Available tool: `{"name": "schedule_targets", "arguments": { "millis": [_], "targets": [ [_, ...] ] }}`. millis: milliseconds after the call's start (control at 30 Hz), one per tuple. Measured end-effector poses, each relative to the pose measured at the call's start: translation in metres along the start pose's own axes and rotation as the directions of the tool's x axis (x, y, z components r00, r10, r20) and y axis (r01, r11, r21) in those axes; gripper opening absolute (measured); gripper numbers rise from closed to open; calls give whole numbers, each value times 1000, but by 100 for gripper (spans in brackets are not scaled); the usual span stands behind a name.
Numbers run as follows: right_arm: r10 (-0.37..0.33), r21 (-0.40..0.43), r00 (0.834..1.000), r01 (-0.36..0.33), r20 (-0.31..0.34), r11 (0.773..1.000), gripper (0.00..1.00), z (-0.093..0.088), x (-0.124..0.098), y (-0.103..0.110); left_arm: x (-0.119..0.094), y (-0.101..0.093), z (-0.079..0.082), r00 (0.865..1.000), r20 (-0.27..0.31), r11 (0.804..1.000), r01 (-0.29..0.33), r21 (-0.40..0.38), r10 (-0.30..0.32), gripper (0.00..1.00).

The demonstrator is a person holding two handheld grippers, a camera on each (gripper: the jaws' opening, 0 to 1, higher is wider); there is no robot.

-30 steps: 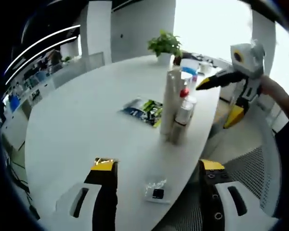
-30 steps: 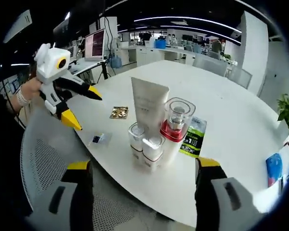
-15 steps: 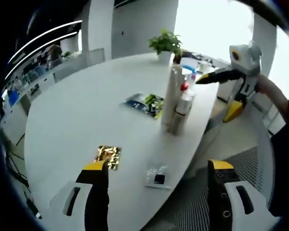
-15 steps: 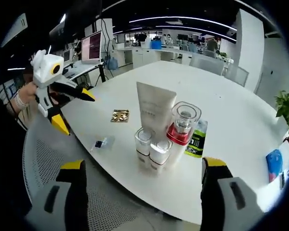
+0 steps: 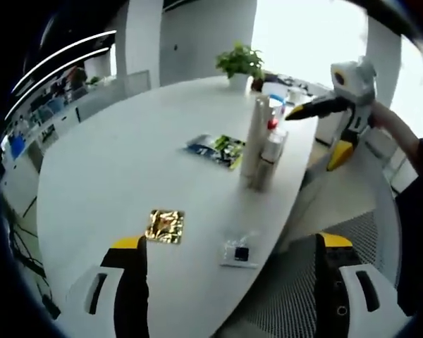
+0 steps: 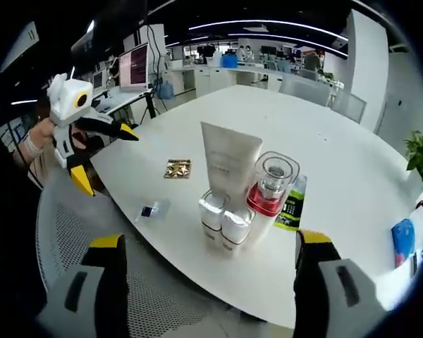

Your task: Arrange the skincare products in the storage area until every visible bottle or jar stands upright without overlapping.

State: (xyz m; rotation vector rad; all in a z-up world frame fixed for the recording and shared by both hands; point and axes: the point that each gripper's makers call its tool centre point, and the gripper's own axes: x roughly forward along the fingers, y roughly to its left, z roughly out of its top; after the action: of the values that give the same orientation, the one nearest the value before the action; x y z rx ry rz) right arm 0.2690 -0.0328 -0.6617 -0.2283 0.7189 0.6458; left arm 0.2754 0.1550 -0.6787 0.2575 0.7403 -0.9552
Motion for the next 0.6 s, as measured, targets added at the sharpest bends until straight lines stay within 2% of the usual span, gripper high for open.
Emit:
{"name": "schedule_targets", "arguments": {
  "millis": [200,367,433,600],
  "targets": [
    [-13,-6,1000,13,-13,1000,99,0,-5,-12,5,3,0,1000,-13,1000,13,-7,-13,97],
    [15,-10,999,-16,-39,1000,99,-2,-8,-19,6,6,4,1000,-9,1000,18,-10,-18,97],
    [16,-11,999,-16,-43,1000,99,-3,-9,-24,7,8,7,1000,3,1000,7,13,-7,97],
    [58,-15,995,-60,-78,998,99,-8,-11,-33,14,10,10,1000,-16,1000,2,-2,-2,97]
  ]
}}
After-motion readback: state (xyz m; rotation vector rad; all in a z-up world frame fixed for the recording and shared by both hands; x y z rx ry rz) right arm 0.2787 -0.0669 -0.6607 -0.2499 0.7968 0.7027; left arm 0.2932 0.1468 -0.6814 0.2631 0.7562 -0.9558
